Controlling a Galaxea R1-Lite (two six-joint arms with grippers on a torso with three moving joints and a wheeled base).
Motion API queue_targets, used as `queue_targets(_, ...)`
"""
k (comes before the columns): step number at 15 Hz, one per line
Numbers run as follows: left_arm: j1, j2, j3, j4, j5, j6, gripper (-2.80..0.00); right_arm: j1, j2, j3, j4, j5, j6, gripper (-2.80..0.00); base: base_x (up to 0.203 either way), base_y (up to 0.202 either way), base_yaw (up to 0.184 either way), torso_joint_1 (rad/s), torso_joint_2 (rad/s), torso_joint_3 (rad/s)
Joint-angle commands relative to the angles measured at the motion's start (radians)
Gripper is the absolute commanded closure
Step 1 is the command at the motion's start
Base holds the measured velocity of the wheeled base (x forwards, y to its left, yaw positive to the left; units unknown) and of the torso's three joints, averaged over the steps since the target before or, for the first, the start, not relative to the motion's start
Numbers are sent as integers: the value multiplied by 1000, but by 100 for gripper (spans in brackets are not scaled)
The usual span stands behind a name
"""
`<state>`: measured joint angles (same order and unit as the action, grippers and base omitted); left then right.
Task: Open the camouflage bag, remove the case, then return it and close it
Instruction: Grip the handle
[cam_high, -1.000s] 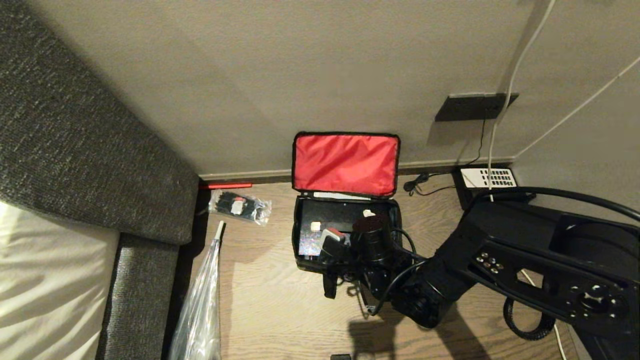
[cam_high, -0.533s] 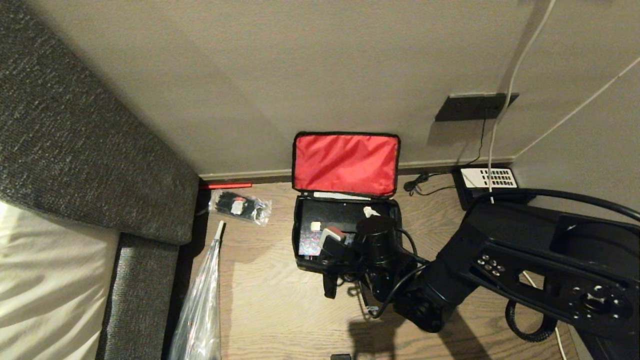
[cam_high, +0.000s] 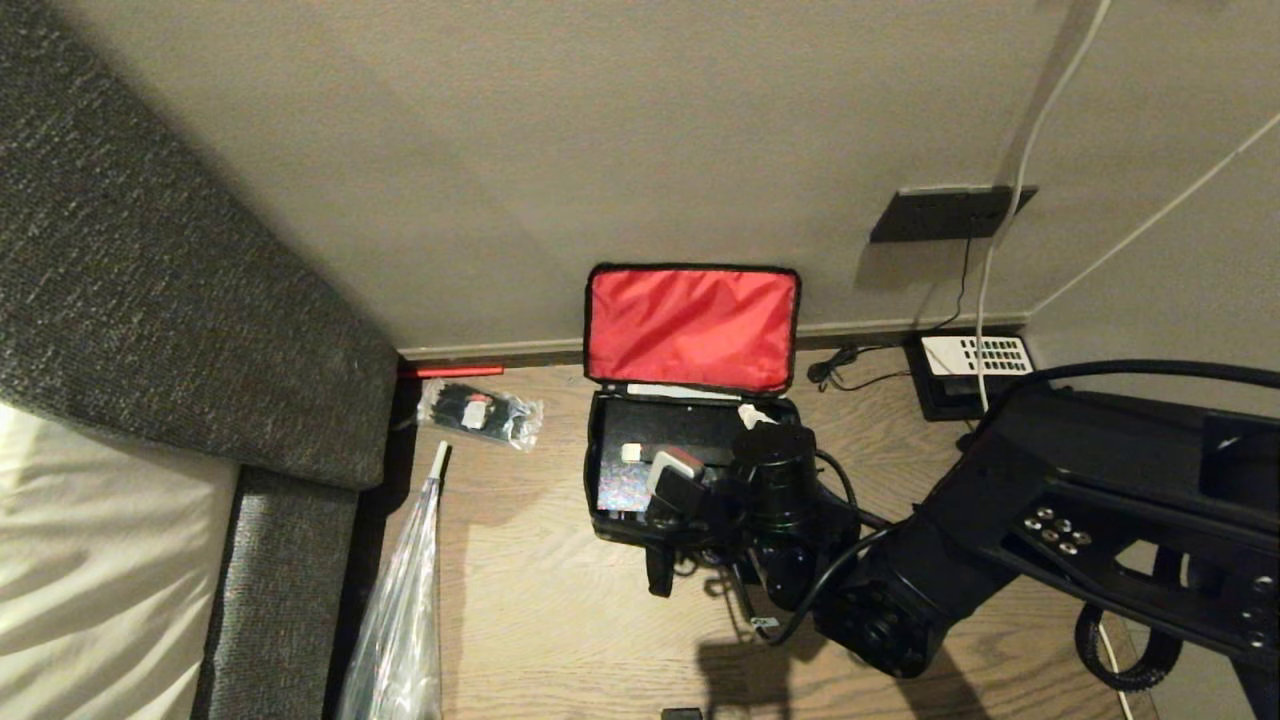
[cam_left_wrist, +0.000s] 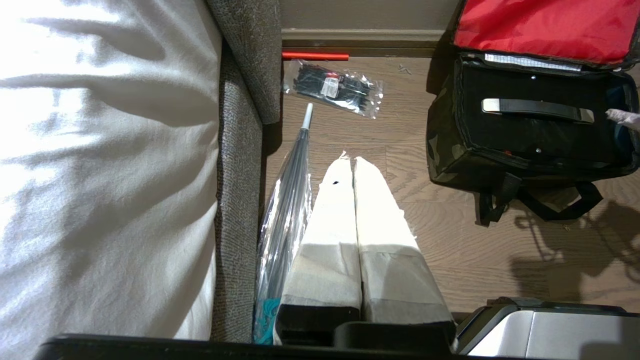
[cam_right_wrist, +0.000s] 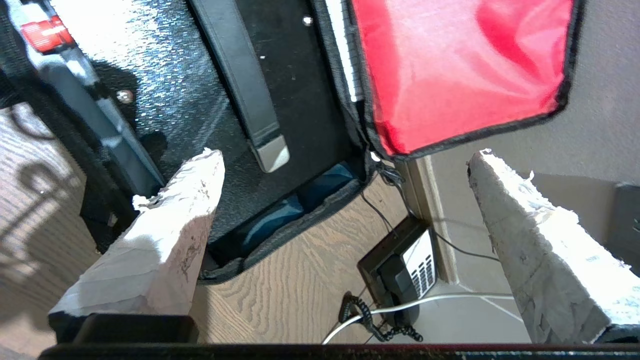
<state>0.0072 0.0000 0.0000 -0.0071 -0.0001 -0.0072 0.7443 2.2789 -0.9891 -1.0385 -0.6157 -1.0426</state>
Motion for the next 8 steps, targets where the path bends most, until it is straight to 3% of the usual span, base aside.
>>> queue_targets(1,0,0,2,1,0,-4,0,2,-29,15,-4,-10,-6,-280,0,0,0,0,0,0)
queue_targets(8,0,0,2,-1,2,-5,0,1,-32,17,-6,-27,-5,-280,0,0,0,0,0,0)
